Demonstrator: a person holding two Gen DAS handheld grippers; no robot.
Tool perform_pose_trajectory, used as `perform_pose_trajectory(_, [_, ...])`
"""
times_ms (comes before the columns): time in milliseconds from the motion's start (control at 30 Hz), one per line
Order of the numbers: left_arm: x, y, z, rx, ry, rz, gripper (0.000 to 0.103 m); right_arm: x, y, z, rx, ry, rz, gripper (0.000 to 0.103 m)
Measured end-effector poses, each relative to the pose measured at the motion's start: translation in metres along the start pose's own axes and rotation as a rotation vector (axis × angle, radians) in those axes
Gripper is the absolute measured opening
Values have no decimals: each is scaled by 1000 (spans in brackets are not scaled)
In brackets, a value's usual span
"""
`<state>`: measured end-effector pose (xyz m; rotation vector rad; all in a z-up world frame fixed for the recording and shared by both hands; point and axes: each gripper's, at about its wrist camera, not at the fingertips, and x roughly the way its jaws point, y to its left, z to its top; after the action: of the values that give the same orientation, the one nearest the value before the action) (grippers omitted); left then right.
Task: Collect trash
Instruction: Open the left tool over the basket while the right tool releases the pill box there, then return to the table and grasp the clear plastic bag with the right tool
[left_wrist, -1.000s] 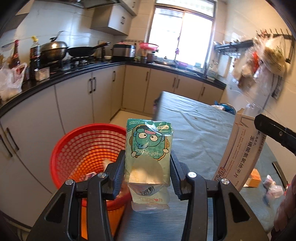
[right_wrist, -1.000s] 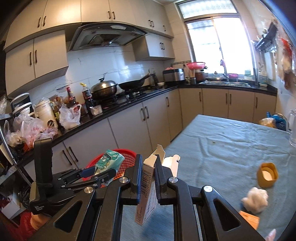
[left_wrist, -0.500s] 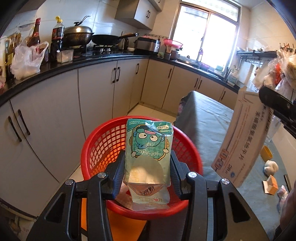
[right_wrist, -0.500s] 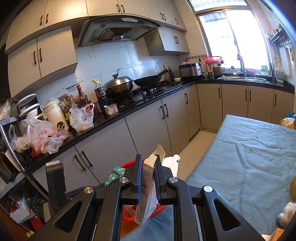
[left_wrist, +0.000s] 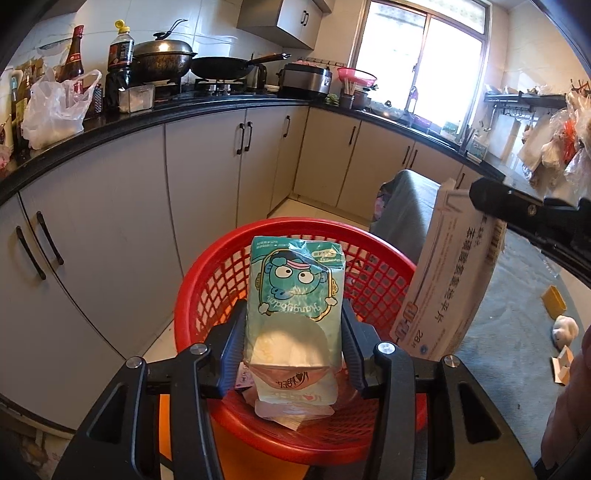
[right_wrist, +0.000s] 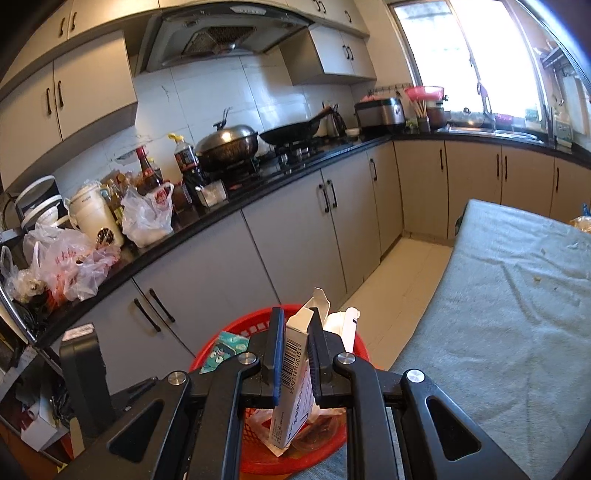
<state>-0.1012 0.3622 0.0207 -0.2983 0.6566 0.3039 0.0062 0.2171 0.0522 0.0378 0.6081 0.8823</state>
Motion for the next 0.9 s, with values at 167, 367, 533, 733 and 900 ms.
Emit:
perform_pose_trajectory(167, [3, 7, 0, -24, 6, -5, 50, 8, -5, -2, 20, 38, -3, 17])
perform_pose_trajectory(367, [-2, 5, 0, -17, -6, -3, 56, 1, -7, -2, 41, 31, 1, 35])
perform_pose_trajectory(533, [-9, 1, 0, -7, -20, 5, 59, -13, -4, -1, 42, 13, -9, 36])
perform_pose_trajectory(733, [-18, -4, 0, 7, -36, 17, 61, -37, -11, -1, 60, -14, -53, 48])
perform_pose_trajectory(900, [-27, -15, 0, 24, -53, 24, 63, -57, -19, -5, 78, -26, -94, 52])
